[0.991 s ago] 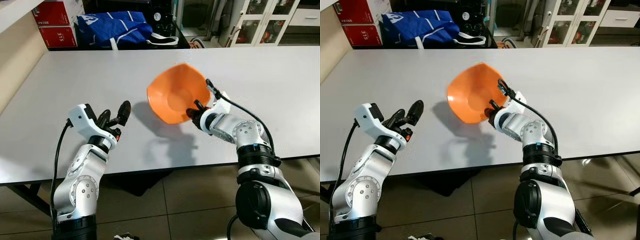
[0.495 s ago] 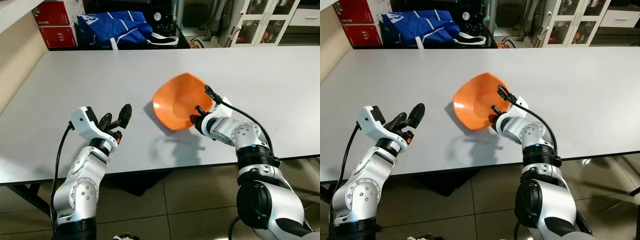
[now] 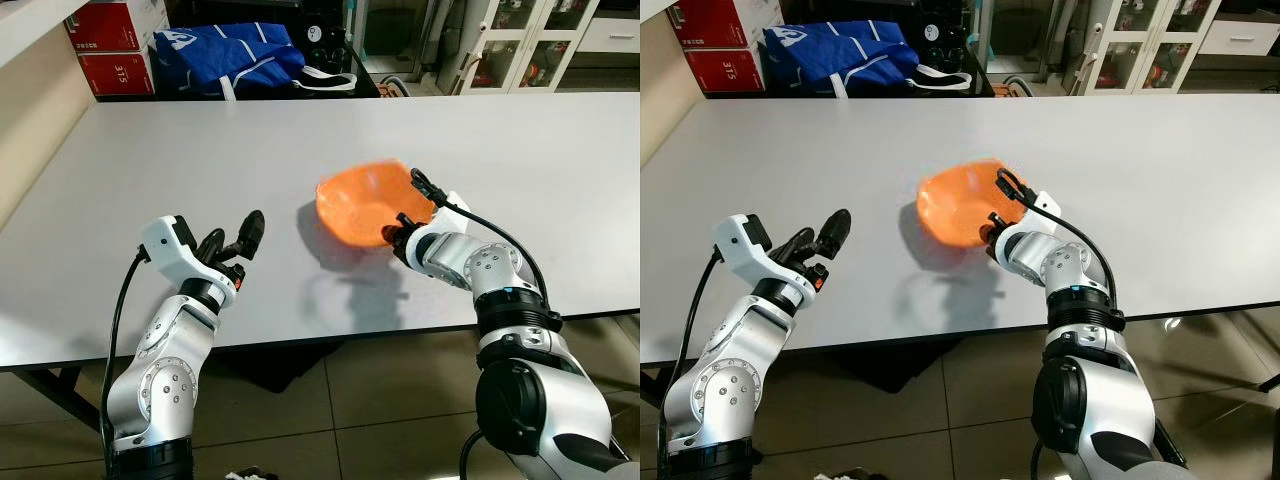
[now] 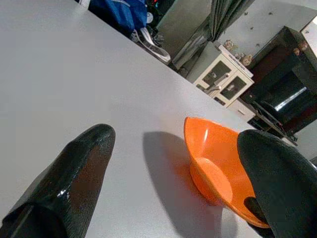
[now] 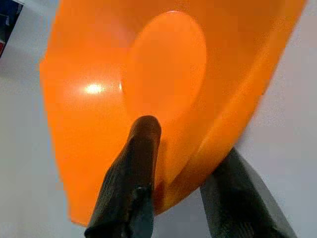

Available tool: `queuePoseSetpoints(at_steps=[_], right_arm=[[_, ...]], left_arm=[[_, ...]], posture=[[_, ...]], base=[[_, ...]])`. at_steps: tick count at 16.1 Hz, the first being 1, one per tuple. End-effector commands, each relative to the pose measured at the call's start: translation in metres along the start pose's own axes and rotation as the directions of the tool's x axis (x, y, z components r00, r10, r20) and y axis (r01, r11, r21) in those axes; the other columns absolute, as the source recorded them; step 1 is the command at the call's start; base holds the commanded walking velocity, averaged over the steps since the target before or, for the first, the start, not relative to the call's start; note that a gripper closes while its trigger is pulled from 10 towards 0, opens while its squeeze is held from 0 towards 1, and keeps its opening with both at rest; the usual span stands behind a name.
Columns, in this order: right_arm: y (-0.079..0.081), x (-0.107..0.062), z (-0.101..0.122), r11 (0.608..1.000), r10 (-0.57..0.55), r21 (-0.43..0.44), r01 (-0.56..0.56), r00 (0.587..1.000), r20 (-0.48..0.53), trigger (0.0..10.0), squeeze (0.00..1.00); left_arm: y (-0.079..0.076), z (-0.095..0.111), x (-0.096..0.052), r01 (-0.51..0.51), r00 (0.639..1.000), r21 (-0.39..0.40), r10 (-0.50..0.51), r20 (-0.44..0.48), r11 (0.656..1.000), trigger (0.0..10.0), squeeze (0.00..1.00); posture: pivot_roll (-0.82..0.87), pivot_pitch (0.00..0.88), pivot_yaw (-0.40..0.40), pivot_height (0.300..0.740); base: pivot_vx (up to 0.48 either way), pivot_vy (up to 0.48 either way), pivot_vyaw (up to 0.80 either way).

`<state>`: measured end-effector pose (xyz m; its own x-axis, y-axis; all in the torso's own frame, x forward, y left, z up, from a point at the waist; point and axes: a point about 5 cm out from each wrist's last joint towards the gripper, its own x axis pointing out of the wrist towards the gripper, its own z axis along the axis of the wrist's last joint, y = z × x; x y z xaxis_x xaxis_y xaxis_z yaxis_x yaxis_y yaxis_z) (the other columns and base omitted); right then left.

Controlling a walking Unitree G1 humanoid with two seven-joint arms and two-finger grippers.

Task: Setting the table

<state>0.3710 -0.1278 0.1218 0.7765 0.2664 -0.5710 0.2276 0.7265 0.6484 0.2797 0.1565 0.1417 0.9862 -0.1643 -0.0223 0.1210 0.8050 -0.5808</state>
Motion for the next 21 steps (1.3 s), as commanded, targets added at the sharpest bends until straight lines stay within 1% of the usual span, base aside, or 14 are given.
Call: queuePoseSetpoints(at_steps=[1,7,10,15,17,18,19,21], right_arm=[[0.007,-0.001,0.007,0.999,0.002,-0.033,-0.001,1.000,0.025,10.0,1.00],[0.006,-0.002,0.009,0.998,0.004,-0.057,-0.002,0.999,0.041,10.0,1.00],[0.008,-0.003,0.012,0.994,0.009,-0.113,-0.002,0.998,0.063,10.0,1.00],[0.008,-0.005,0.013,0.988,0.012,-0.152,-0.001,0.997,0.074,10.0,1.00],[0.010,-0.006,0.013,0.983,0.020,-0.182,-0.006,0.997,0.077,10.0,1.00],[0.009,-0.006,0.013,0.982,0.012,-0.189,0.003,0.997,0.079,10.0,0.02],[0.006,-0.008,0.013,0.977,-0.002,-0.211,0.019,0.997,0.082,10.0,0.00],[0.000,-0.011,0.013,0.974,-0.016,-0.224,0.034,0.997,0.081,10.0,0.00]], left_arm=[[-0.005,0.000,0.000,0.012,1.000,0.009,-0.012,-0.009,1.000,10.0,0.00],[-0.006,0.000,0.000,0.014,1.000,0.011,-0.013,-0.009,1.000,10.0,0.00],[-0.007,0.000,0.000,0.016,1.000,0.020,-0.016,-0.008,1.000,10.0,0.00],[-0.008,-0.001,-0.001,0.016,1.000,0.017,-0.016,-0.012,1.000,10.0,0.00],[-0.008,-0.001,-0.001,0.019,1.000,0.017,-0.018,-0.014,1.000,10.0,0.00],[-0.008,-0.002,0.000,0.018,1.000,0.016,-0.018,-0.017,1.000,10.0,0.00],[-0.008,-0.002,-0.001,0.017,1.000,0.015,-0.016,-0.019,1.000,10.0,0.00],[-0.007,-0.003,-0.001,0.014,1.000,0.014,-0.014,-0.022,1.000,10.0,0.00]], posture=[[-0.13,0.000,-0.003,0.740],[-0.13,0.000,-0.003,0.740],[-0.13,0.000,-0.006,0.740],[-0.13,0.000,-0.007,0.740],[-0.13,0.000,-0.007,0.740],[-0.13,0.000,-0.007,0.740],[-0.13,0.000,-0.010,0.740],[-0.14,0.000,-0.012,0.740]], base=[[0.000,0.000,0.00],[0.000,0.000,0.00],[0.000,0.000,0.00],[0.000,0.000,0.00],[0.000,0.000,0.00],[0.000,0.000,0.00],[0.000,0.000,0.00],[0.000,0.000,0.00]])
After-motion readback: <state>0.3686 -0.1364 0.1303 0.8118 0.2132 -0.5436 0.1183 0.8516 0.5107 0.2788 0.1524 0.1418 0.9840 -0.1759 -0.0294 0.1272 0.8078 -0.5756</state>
